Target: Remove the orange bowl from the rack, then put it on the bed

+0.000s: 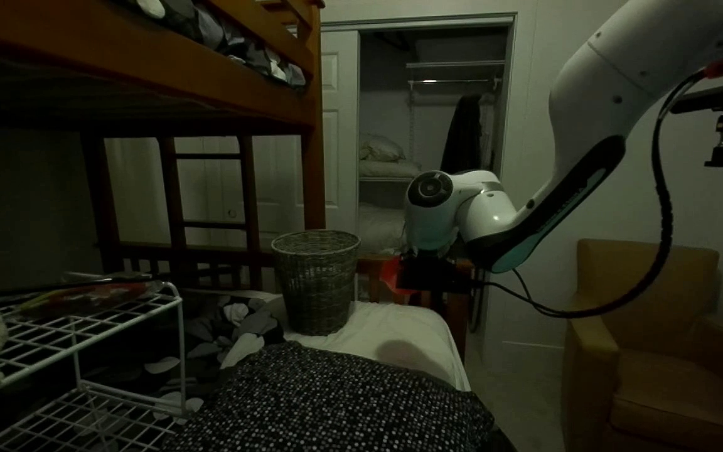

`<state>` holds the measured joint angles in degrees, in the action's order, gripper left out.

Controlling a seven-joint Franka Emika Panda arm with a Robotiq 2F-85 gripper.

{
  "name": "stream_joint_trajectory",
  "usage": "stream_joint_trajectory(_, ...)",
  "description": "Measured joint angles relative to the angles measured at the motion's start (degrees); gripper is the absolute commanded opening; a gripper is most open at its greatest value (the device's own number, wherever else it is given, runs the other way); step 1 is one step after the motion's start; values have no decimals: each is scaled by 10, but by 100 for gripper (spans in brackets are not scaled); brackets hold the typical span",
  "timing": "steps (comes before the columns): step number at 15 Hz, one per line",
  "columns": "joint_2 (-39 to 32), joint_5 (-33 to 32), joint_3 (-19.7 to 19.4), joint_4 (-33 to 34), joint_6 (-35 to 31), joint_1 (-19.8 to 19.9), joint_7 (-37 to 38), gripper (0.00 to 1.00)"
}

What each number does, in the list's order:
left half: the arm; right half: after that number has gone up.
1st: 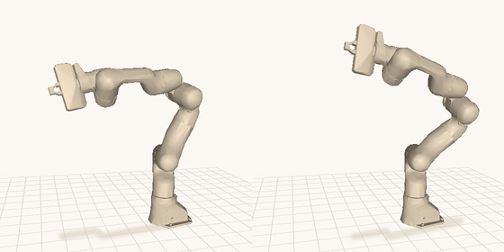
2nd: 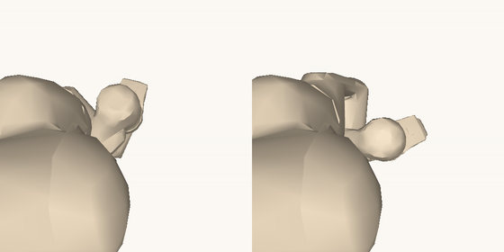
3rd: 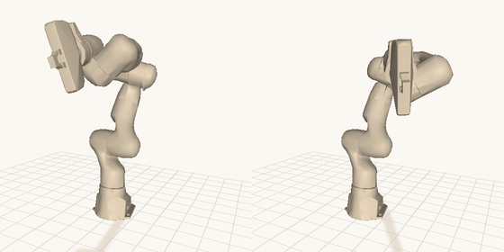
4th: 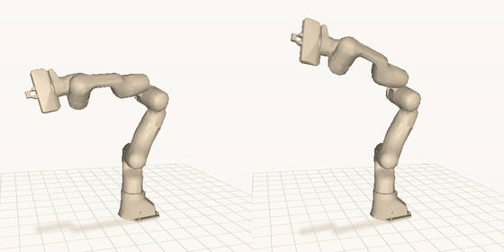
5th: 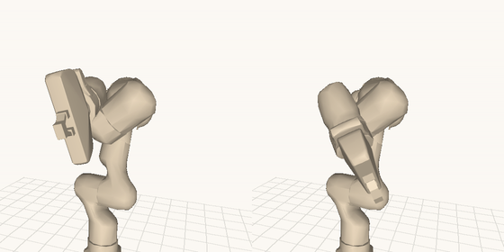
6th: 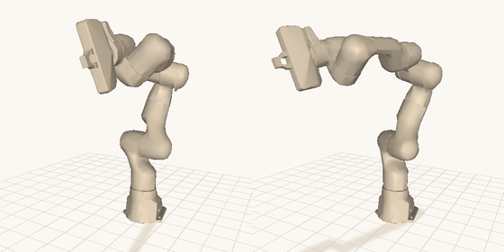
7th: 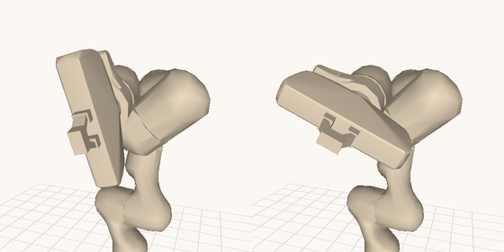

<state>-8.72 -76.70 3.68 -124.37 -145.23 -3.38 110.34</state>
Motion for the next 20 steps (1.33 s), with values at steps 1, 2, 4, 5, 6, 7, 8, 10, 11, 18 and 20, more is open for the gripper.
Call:
stream_joint_trajectory(1,-35,-4,-7,27,-32,6,7,1)
stream_joint_trajectory(2,-69,-3,-10,54,-62,11,13,1)
stream_joint_trajectory(4,-137,12,-12,107,-104,21,20,6)
stream_joint_trajectory(5,-166,34,-12,129,-120,27,17,6)
stream_joint_trajectory(6,-190,50,-12,146,-131,32,10,6)
stream_joint_trajectory(7,-205,57,-12,157,-136,35,8,1)
stream_joint_trajectory(8,-214,60,-11,165,-138,38,8,1)
stream_joint_trajectory(10,-216,57,-11,168,-138,36,10,1)
stream_joint_trajectory(11,-216,55,-11,169,-138,34,13,1)
stream_joint_trajectory(18,-257,35,-13,189,-138,11,87,1)
stream_joint_trajectory(20,-279,35,-16,207,-126,8,96,1)
